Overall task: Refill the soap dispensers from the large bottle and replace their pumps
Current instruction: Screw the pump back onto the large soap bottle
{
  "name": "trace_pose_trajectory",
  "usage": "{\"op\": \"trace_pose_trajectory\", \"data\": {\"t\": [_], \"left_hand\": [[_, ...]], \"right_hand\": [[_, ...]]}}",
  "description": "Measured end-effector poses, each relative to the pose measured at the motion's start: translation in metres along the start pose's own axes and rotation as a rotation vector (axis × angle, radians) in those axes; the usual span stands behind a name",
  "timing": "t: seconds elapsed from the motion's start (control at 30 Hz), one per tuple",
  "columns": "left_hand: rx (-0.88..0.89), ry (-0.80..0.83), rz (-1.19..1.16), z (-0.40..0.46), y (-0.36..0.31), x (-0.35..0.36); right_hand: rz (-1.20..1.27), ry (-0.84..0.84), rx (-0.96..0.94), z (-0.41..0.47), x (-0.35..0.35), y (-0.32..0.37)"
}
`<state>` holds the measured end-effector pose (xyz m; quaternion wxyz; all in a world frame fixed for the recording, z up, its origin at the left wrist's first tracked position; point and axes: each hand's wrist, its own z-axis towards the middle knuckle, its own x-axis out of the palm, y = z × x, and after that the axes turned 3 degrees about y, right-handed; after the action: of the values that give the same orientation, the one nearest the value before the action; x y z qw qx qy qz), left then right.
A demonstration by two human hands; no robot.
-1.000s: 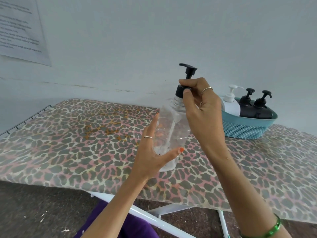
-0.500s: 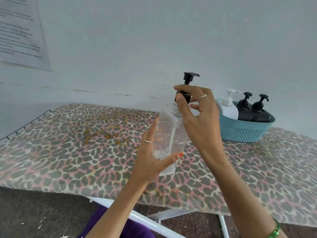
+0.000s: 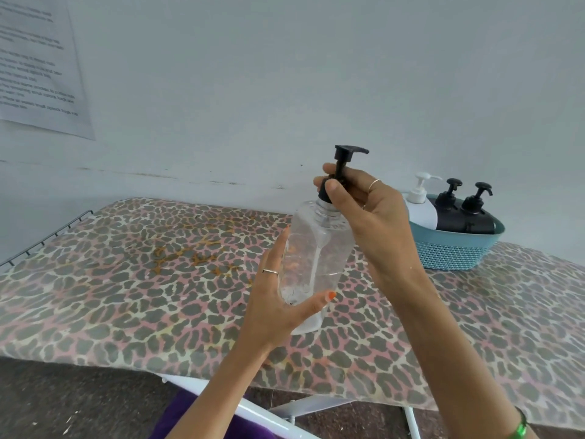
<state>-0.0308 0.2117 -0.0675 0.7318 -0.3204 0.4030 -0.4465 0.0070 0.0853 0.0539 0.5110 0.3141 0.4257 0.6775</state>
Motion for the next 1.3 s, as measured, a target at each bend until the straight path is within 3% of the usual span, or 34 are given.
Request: {"op": "trace_pose_trajectory", "data": {"t": [0.33,0.47,0.67,1.0,1.3], "left_hand": [[-0.001,0.016,0.026,-0.001,0.0,0.002],[0.001,0.008,0.016,-0.001,0.001,0.001],[0.005,0.002,0.019,-0.001,0.0,0.0],[0.001,-0.004,0.029,-0.003,-0.001,0.0],[0.0,-0.016,0.007,-0.002,0.003,0.0]], "right_hand": [[-0.137,-0.137,0.014,0.003,0.005,-0.002],[-0.198,-0.028,0.025,0.002,-0.003,0.0],[0.007,0.173,0.027,0.004,-0.021,0.008],[-0.169,-0.003,0.042,0.008,-0.007,0.003],[-0.012,0.245,0.074,0.006,-0.028,0.01]]}}
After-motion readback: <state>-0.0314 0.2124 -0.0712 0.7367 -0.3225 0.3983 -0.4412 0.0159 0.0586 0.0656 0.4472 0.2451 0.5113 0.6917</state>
